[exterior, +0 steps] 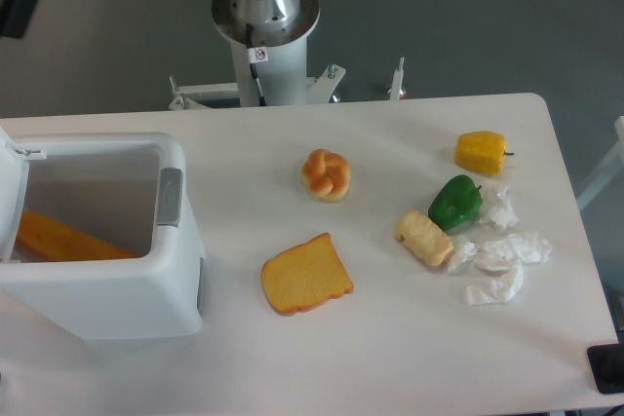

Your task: Close the trash can

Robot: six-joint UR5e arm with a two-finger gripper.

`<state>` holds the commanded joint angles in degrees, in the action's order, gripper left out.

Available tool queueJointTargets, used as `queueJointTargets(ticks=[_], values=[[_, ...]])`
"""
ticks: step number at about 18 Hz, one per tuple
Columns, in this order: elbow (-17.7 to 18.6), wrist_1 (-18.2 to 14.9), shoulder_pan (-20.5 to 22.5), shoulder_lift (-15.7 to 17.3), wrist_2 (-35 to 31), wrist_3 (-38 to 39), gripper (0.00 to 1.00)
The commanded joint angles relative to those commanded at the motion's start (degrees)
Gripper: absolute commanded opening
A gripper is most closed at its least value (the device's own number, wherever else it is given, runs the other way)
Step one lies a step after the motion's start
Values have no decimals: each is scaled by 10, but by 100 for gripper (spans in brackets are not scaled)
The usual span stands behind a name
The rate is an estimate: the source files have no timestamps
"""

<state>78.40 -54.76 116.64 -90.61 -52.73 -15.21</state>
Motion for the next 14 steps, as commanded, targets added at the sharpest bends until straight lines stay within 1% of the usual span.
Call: queueJointTargets(ticks=[4, 8, 14], values=[[-5, 0, -38, -25, 4, 0, 100], [-6, 1, -54, -38, 6, -1, 100], [-17, 1, -72, -55, 6, -3, 100]])
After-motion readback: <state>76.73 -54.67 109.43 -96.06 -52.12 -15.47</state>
